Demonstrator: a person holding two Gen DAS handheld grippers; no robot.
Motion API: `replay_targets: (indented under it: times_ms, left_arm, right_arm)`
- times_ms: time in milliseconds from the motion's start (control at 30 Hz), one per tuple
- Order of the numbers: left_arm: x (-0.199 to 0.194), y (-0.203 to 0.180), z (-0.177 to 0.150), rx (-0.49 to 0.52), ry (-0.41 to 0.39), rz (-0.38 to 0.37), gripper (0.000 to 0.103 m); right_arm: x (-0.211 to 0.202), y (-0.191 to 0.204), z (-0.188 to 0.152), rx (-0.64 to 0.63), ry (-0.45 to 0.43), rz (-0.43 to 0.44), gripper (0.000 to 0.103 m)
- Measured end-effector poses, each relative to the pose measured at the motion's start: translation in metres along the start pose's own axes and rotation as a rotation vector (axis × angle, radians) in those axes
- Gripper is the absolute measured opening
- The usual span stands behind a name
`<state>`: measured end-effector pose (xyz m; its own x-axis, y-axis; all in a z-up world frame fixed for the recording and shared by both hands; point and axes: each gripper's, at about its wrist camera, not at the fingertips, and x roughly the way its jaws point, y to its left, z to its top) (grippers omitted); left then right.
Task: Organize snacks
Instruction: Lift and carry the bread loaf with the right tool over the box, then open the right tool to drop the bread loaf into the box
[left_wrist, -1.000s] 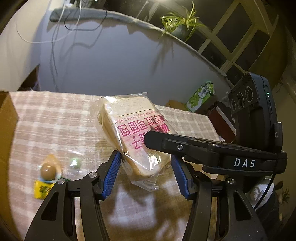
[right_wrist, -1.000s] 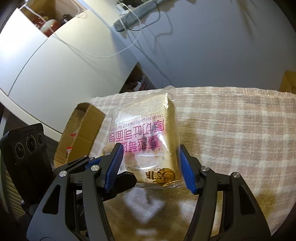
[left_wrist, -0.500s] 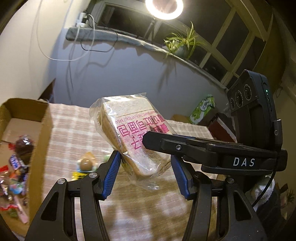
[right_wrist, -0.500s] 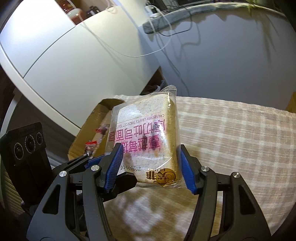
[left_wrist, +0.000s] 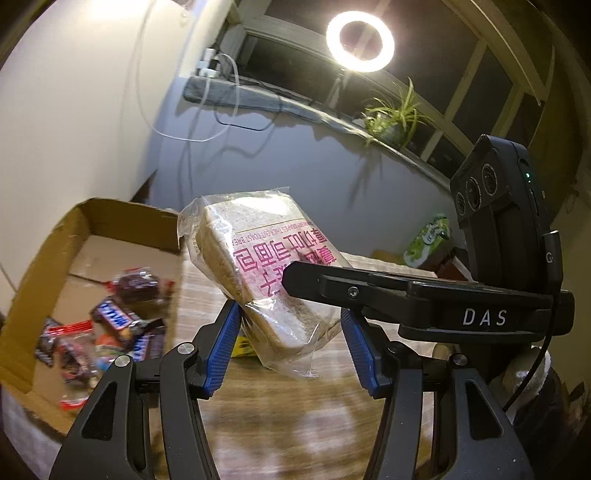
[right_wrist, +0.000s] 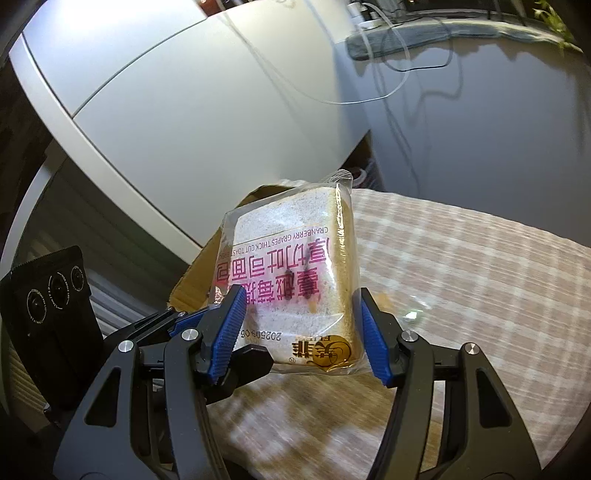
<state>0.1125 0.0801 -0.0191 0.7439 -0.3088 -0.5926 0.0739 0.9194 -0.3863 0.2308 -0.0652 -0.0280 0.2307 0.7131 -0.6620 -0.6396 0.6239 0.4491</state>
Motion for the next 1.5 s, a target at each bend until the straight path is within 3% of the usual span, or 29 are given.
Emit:
replay_targets:
  times_ms: [900, 1200, 1400, 1500]
  left_arm:
    - [-0.037, 0.103, -0.017, -0.133, -0.019, 0.145, 0.055]
    - [-0.033, 0.110, -0.016, -0.144, -0.012, 0.167, 0.055]
    - [-0.031, 0.109, -0.017, -0.129, -0.010, 0.202, 0.054]
    - [-0.032, 0.110, -0.018, -0.131, -0.014, 0.202, 0.053]
  right_arm:
    - [0.120, 0.075, 0.016, -0.081, 0.144, 0.088, 0.062]
    - [0.135, 0.080, 0.017, -0.094, 0.169, 0.083, 0.062]
    - [0.134, 0.083, 0.018, -0.111, 0.148, 0.029, 0.063]
    - [0.129, 0.080, 0.019, -0.097, 0.136, 0.025, 0.072]
